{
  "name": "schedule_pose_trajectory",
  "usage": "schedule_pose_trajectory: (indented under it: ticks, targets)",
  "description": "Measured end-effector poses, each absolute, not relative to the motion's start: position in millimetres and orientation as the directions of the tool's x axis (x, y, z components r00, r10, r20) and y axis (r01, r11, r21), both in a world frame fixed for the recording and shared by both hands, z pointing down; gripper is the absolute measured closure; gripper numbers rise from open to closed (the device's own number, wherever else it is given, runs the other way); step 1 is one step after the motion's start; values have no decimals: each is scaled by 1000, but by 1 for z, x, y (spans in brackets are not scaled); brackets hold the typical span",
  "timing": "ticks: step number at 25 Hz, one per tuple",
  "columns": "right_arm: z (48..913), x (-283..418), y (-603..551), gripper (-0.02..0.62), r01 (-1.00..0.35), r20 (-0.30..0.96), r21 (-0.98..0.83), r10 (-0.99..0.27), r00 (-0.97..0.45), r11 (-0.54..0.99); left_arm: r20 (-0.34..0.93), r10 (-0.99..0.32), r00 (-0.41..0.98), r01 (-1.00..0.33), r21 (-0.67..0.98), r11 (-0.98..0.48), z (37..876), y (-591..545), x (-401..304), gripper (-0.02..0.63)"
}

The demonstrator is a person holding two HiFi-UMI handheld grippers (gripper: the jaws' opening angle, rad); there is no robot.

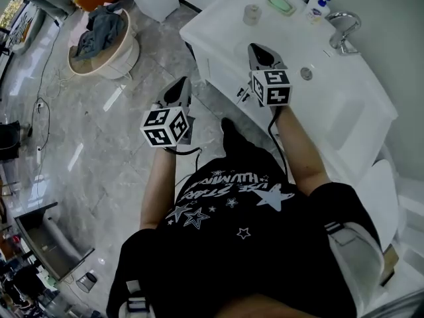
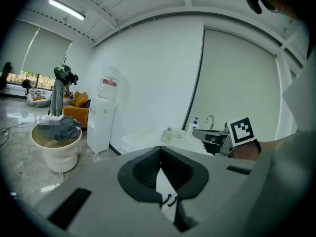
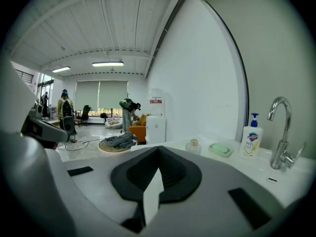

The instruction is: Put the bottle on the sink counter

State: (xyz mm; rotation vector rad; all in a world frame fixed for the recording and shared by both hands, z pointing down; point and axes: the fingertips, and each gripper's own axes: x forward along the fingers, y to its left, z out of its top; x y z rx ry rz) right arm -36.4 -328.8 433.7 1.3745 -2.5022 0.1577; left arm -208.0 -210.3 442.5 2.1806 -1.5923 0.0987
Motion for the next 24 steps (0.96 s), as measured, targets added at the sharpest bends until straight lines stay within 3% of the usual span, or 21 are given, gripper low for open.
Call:
schedule_pose_trajectory:
  ticks: [24]
  targets:
    - [426,-49,-108,589,-778,333,33,-741,-583,627,289,-897,335,-917,320,-239,430,-18,-205,598]
